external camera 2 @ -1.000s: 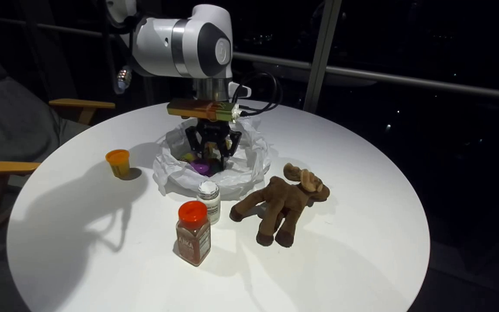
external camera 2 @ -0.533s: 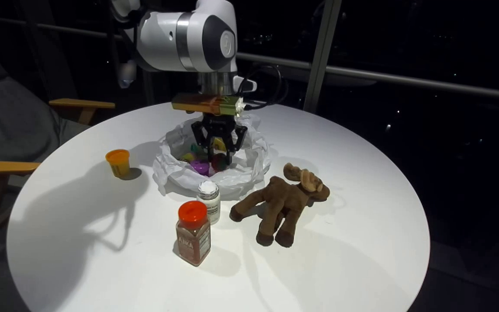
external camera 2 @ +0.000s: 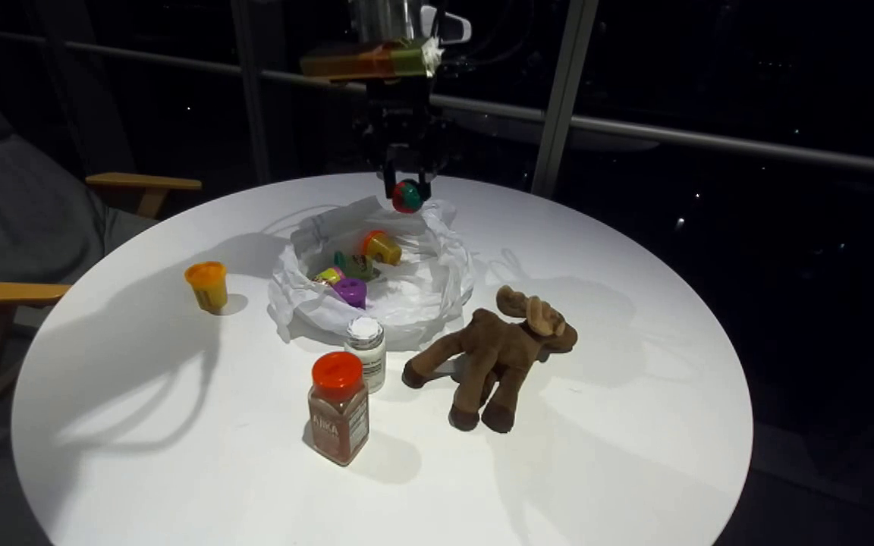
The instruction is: Pick up all the objects from plastic bag and put it on the table.
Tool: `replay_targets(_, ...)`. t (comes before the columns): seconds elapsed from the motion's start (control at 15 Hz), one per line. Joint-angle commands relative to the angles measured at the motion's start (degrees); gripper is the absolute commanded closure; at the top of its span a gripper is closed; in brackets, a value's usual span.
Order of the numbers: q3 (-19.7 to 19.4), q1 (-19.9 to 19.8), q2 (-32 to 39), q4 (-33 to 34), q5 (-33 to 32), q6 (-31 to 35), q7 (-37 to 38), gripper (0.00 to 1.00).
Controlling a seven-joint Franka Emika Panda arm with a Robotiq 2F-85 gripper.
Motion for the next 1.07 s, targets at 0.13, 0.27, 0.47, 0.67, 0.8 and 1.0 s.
replay_targets(0.13, 3.3, 0.6, -17.3, -18.4, 0.7, -3.3, 0.7, 0.76)
replay_targets(0.27, 5.5, 0.4, -21.5, -24.8, 2.2, -2.0, -0.1, 0.76)
replay_targets(0.47, 7.9, 0.5, -25.3, -34.8, 3.7, 2.1, 0.3, 0.76)
replay_targets(0.67, 8.6, 0.7, -23.6, -41.5, 3.2, 12.6, 4.2, 0.76)
replay_targets(0.8, 8.7, 0.8, -21.5, -44.4, 3.4, 18.8, 5.1, 0.76)
replay_targets(1.0, 8.4, 1.7, -17.6, -46.7, 2.6, 24.6, 5.7, 0.76)
